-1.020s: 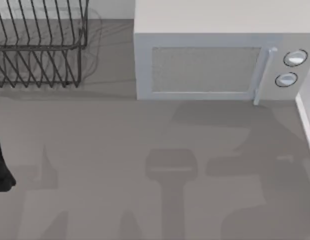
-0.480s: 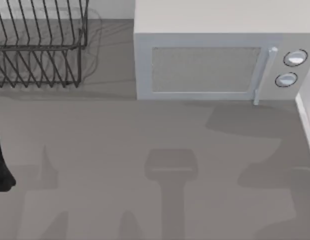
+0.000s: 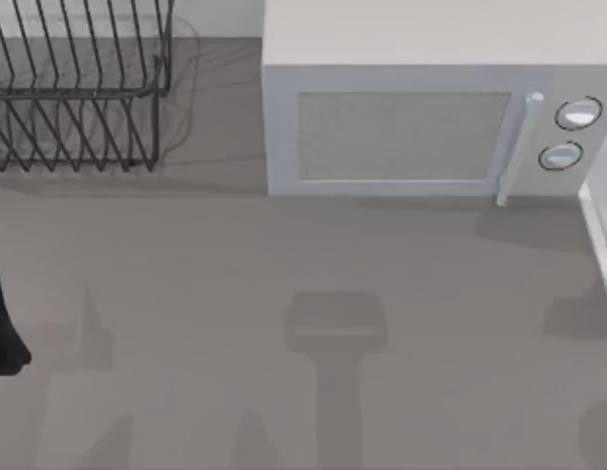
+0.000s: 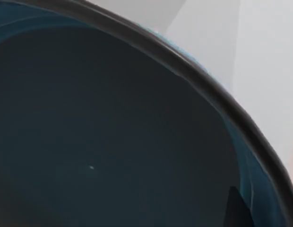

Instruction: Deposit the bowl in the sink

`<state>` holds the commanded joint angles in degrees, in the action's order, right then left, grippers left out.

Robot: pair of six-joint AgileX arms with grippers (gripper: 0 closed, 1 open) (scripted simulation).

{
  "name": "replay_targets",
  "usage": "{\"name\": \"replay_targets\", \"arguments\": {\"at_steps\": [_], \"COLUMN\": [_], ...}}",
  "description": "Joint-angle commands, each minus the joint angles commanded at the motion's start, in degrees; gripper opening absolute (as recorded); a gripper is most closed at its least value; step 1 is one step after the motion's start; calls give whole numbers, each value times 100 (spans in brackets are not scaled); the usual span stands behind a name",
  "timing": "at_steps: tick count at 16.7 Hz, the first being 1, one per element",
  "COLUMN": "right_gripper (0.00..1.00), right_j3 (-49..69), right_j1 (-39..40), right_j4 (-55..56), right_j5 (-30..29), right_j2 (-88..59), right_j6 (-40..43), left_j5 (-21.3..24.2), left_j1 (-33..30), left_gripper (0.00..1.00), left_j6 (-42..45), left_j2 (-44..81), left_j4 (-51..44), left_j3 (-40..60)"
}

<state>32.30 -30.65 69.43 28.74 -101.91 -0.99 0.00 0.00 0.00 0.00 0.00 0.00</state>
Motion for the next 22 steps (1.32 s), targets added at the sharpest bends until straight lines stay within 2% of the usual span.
{"name": "replay_targets", "arguments": {"at_steps": [4,7,14,22], "right_gripper": [0,0,0,60], "right_j3": [-211,-358,-426,-426], "right_j1": [7,27,40,40], "right_j4": [1814,2675,2994,2994], "right_j5": [-13,-39,-53,-53], "right_j2": [-1443,-2202,-2509,-2509], "right_j6": [12,14,15,15], "left_j5": [0,0,0,0], "left_j1": [0,0,0,0], "left_gripper": [100,100,100,100], "left_j6": [0,0,0,0], "left_j2": [0,0,0,0], "left_j4": [0,0,0,0], "left_j3": [0,0,0,0]}}
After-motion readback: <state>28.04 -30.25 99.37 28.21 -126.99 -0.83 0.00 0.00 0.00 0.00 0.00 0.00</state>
